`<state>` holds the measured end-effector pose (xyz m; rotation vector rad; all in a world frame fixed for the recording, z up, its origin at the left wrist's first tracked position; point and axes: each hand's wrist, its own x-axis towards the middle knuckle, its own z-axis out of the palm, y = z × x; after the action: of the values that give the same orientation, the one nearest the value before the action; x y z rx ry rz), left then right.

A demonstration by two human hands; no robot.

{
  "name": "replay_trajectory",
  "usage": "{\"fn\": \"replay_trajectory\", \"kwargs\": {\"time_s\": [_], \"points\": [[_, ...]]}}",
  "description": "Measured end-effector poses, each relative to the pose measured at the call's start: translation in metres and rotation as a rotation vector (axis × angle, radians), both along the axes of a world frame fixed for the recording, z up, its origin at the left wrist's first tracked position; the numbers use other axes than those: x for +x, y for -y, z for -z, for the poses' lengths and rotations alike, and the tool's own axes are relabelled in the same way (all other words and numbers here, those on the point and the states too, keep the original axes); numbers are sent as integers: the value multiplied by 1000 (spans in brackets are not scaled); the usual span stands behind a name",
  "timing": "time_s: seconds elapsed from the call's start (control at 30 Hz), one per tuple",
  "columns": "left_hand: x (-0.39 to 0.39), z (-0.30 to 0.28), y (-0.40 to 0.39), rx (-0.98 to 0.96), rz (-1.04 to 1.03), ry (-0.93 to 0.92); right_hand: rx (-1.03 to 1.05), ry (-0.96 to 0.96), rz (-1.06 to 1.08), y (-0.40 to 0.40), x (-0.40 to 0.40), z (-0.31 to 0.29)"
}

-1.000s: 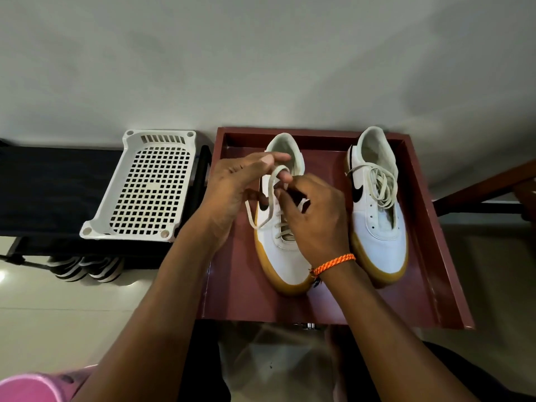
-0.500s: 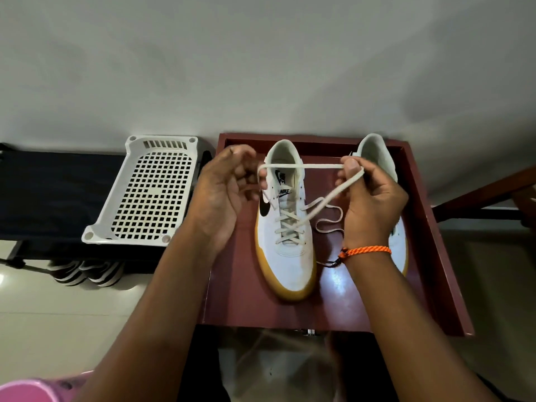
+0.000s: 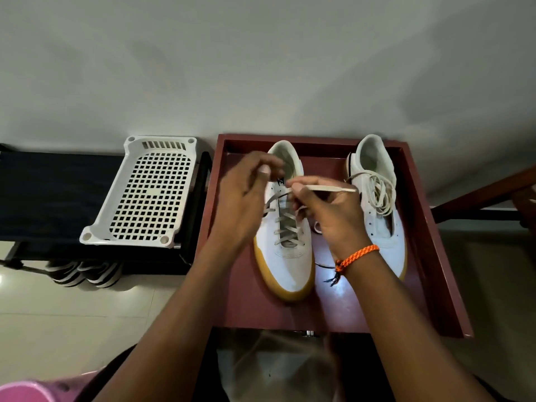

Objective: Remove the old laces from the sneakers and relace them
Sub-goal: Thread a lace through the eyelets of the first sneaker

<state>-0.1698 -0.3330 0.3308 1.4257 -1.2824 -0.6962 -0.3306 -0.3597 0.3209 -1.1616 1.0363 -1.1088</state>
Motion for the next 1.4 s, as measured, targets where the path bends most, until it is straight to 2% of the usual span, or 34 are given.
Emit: {"fn": "replay_trajectory", "kwargs": {"time_s": [0.1,0.17,0.27,0.37,0.63,0.8,0.97,1.03,1.1,1.23,1.4], "points": [[-19,3,-2,79,170,-96,-15,-71,-77,-5,3,1],[-21,10,-1,143,190,-46,-17,-80,-82,-5,1,0],[-10,14,4,195,119,137,-42,-135,-5,-1,-7,-1],[-5,13,5,217,55,147,-40,-121,82,6,-15,1],[-12,12,5,211,-53,250,-129,-228,76,6,-14,3],[-21,13,2,232,-212,629,-109,-445,129,6,-18,18],[-32,13,0,209,-247,796,-131,-589,159,6,-17,23],[-36,15,0,219,-229,782,-181,-694,144,4,-15,25],[-36,17,2,272,-208,651,-171,-732,87,2,-14,25],[-31,24,8,361,-142,436,-109,-709,10,-1,-14,19],[-29,24,8,348,-70,343,-110,-684,-14,-2,-20,13]]}}
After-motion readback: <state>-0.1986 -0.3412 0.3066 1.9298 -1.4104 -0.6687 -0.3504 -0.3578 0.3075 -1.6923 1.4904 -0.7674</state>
